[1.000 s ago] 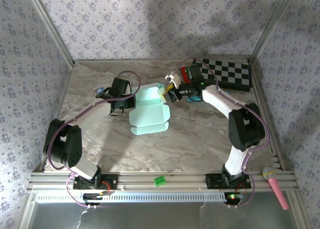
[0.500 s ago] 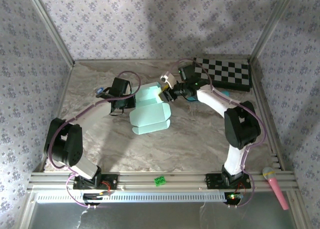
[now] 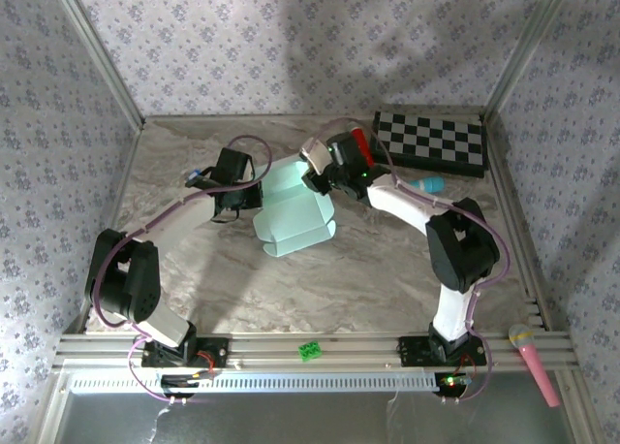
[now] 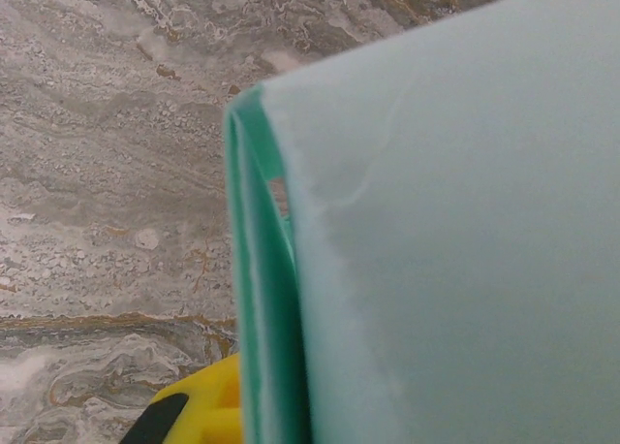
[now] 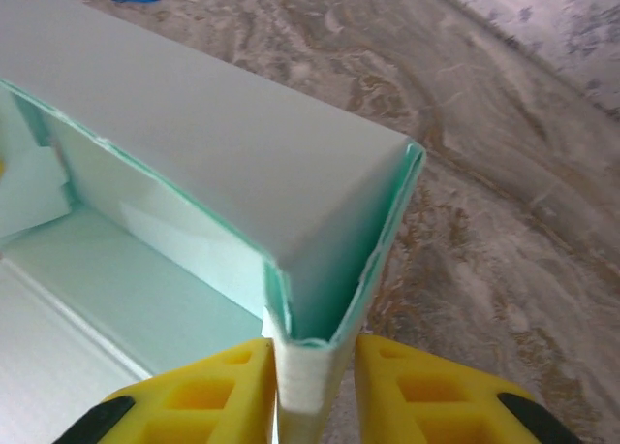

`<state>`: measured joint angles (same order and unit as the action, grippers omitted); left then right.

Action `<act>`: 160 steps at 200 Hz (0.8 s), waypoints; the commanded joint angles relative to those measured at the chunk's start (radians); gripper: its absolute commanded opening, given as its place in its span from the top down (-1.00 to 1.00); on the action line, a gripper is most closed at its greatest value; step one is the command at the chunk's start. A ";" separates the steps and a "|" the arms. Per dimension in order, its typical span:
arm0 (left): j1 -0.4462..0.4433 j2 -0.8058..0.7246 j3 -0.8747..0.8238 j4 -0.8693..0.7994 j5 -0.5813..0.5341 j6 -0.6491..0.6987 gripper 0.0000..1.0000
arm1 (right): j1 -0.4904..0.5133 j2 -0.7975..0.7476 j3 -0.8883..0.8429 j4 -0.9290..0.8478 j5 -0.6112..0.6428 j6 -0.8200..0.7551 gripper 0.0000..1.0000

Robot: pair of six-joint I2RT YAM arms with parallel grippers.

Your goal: Fold the paper box

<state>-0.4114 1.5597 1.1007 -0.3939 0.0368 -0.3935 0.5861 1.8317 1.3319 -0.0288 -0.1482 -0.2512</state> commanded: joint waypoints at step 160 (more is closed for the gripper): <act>-0.011 0.017 0.093 -0.062 0.059 -0.016 1.00 | 0.118 0.140 0.101 -0.068 0.672 0.112 0.85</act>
<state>-0.4118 1.5803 1.1362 -0.4084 0.0513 -0.4316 0.7181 1.9244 1.4094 0.0147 0.3859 -0.1600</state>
